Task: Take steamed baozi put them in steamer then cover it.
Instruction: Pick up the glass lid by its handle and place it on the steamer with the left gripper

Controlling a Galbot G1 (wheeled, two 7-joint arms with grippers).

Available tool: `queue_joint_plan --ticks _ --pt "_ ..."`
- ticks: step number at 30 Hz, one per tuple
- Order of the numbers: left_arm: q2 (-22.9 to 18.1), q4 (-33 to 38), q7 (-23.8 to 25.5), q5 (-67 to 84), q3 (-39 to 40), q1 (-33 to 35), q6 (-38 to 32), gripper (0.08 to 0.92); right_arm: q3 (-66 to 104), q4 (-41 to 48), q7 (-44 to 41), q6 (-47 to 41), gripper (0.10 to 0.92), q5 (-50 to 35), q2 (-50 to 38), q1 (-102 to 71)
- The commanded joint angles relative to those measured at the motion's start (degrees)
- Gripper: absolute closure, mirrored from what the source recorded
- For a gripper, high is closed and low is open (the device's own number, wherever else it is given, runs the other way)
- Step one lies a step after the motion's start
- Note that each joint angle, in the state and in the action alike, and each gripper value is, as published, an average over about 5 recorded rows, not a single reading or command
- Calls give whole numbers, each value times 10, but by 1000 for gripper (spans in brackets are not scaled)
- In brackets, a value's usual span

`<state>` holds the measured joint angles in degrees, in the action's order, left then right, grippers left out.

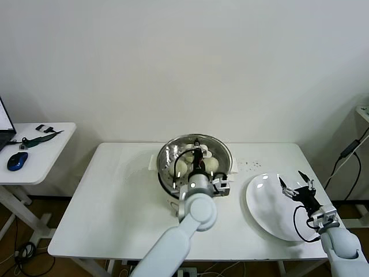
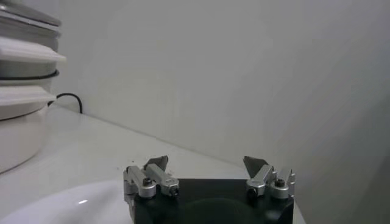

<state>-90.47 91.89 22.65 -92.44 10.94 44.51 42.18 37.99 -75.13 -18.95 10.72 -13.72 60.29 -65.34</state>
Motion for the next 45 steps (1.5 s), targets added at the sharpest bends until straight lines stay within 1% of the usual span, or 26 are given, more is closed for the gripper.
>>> queue_joint_plan --ticks 1,18,25,34,37,41,45 --pt "-4 -17 1 -4 -7 1 28 848 2 3 -2 2 203 3 2 0" --pt "-8 -29 -31 11 -12 5 28 848 10 8 -9 7 203 10 6 -2" --pt "-7 -38 -62 22 -8 3 28 848 16 8 -13 10 203 12 12 -6" --pt "0 -26 -47 24 -9 6 28 842 22 9 -16 12 203 15 14 -9" --pt "6 -13 -44 26 -8 6 28 789 22 10 -17 12 203 15 14 -9" --pt "21 20 -35 28 -6 13 28 670 23 11 -17 11 203 16 13 -9" --pt "46 65 -17 35 -2 26 28 558 21 9 -18 6 203 19 12 -8"
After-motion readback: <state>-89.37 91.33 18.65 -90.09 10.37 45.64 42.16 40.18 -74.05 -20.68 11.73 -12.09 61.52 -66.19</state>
